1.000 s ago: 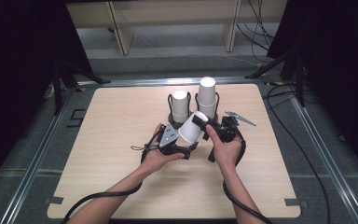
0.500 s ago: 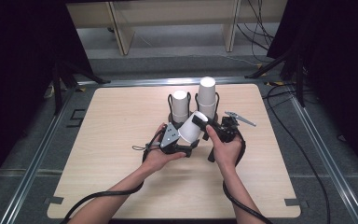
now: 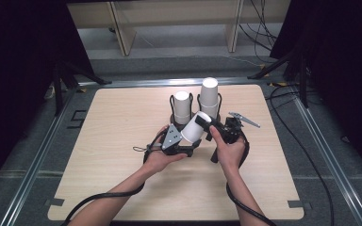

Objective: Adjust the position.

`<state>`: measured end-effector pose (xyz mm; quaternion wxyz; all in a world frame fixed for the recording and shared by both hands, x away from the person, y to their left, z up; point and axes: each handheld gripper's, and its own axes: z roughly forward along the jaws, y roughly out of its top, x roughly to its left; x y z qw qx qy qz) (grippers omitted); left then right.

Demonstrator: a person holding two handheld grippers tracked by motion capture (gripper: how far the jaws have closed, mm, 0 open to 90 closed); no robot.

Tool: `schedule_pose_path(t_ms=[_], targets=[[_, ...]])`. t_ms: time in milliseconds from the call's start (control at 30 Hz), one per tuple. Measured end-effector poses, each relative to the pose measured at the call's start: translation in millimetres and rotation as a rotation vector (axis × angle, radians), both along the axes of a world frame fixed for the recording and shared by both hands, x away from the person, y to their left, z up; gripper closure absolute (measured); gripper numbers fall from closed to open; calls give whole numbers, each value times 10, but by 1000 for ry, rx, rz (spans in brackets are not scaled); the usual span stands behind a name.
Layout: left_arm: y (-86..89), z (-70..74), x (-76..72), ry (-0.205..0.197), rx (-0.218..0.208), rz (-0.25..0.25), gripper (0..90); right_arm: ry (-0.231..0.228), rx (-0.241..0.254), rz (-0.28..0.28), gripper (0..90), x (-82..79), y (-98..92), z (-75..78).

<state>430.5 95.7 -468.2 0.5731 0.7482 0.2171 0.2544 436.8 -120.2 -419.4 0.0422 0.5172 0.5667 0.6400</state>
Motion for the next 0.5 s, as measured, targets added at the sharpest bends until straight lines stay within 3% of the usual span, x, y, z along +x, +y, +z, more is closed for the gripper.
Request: schedule_pose_path(t_ms=[33,300,333,500], targets=[[5,1,0,2,3,-2,238,-17,-2,5,328,7,2,-9],[15,21,-7,11,12,-21,289,-18,-20,-7,317,-3,1,1],[17,23,-7,12,15,-23,296,-42,-23,-3,316,-3,-8,-1],[29,26,-6,24,20,-35,315,-64,-33,-11,310,-2,-19,10]])
